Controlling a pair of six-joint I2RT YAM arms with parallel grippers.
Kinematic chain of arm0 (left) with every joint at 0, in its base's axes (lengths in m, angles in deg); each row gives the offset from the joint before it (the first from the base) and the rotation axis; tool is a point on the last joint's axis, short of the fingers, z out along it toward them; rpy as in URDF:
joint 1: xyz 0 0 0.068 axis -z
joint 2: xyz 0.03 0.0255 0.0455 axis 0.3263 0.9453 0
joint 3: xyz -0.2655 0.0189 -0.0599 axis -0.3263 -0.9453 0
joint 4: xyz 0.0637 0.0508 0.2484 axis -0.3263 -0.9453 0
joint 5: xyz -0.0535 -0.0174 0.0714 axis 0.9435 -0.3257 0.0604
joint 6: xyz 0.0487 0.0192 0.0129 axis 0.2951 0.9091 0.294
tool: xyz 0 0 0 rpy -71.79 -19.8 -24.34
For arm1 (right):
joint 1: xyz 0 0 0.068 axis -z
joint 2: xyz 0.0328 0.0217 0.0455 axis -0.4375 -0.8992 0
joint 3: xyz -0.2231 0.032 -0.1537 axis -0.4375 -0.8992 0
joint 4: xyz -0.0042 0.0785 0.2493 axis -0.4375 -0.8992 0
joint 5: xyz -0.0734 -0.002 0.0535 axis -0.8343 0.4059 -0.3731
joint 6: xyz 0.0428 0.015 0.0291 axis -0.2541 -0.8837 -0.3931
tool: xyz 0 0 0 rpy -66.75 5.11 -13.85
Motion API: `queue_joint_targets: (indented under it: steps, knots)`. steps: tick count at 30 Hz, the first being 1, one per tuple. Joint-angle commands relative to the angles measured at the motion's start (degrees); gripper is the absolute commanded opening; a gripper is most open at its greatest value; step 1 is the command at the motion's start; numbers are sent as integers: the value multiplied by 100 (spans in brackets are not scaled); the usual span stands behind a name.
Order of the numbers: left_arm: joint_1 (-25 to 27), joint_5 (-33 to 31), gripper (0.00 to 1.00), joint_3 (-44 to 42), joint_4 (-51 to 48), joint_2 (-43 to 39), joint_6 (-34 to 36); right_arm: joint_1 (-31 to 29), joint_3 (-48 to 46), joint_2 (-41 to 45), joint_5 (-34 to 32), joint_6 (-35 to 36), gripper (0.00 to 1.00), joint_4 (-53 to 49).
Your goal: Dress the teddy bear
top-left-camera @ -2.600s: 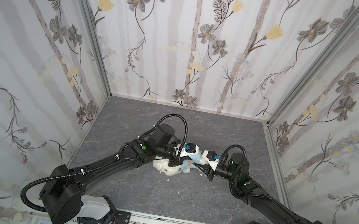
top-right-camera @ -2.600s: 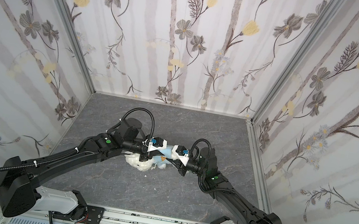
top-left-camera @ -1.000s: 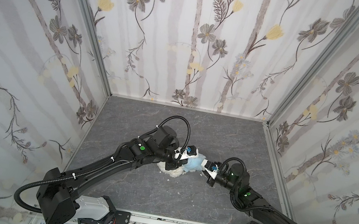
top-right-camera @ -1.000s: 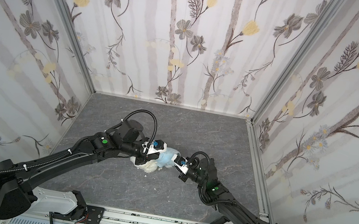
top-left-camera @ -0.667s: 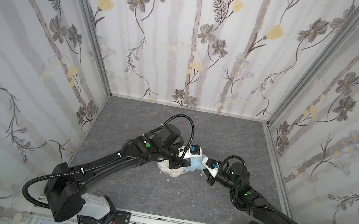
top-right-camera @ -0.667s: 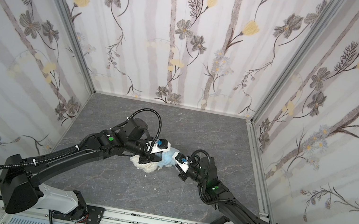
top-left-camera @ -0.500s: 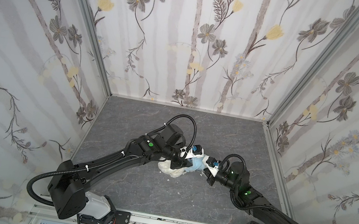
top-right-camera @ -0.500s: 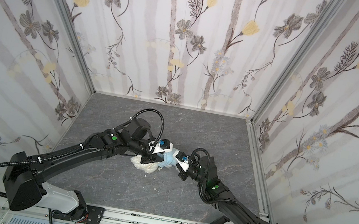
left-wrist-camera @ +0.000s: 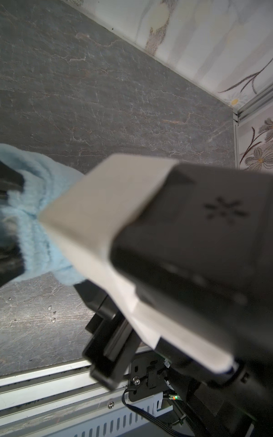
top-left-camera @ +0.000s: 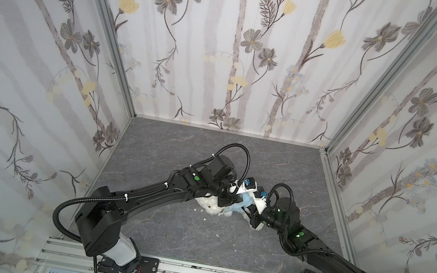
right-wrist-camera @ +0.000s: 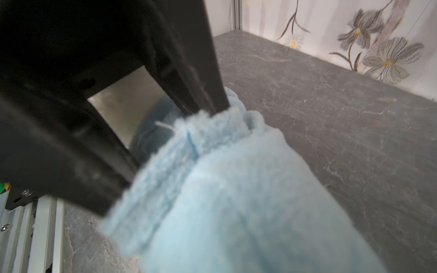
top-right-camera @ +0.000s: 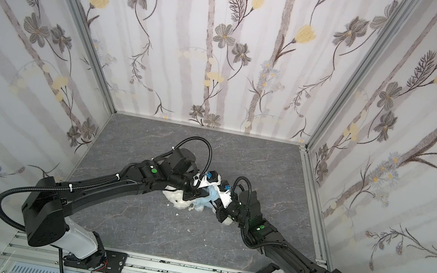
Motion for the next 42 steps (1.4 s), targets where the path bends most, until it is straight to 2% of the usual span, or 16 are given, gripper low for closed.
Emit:
queue_joint_targets:
  steps: [1, 4, 5, 6, 9, 13, 21, 28, 33, 38, 42]
  knots:
    - [95, 406, 24, -103, 907, 178, -391, -157, 132, 7, 1363, -318, 0, 3606]
    - [197, 533, 11, -149, 1236, 254, -637, -180, 138, -42, 1329, -332, 0, 3677]
    - [217, 497, 2, -186, 1345, 248, -740, -181, 99, -11, 1265, -307, 0, 3653]
    - [220, 433, 0, -223, 1402, 213, -802, -178, 48, 54, 1133, -289, 0, 3599]
    - [150, 210, 0, -491, 1602, -114, -927, -24, -234, 325, 805, -247, 0, 3469]
    - [-100, 112, 0, -939, 2086, -623, -1110, 364, -778, 695, 563, -755, 0, 3786]
    - [-347, -103, 0, -1645, 2943, -1320, -1466, 374, -1331, 1158, -148, -1485, 0, 4194]
    - [-605, 14, 0, -2051, 3001, -1716, -1550, 504, -1493, 1164, -334, -2457, 0, 4713]
    - [-744, 101, 0, -2271, 2996, -1854, -1500, 515, -1506, 1206, -639, -2864, 0, 4743]
    - [-724, 196, 0, -2232, 2900, -1799, -1298, 512, -1453, 1221, -574, -3025, 0, 4712]
    - [-434, -194, 0, -2024, 2853, -1647, -993, 247, -979, 1051, -83, -2234, 0, 3889]
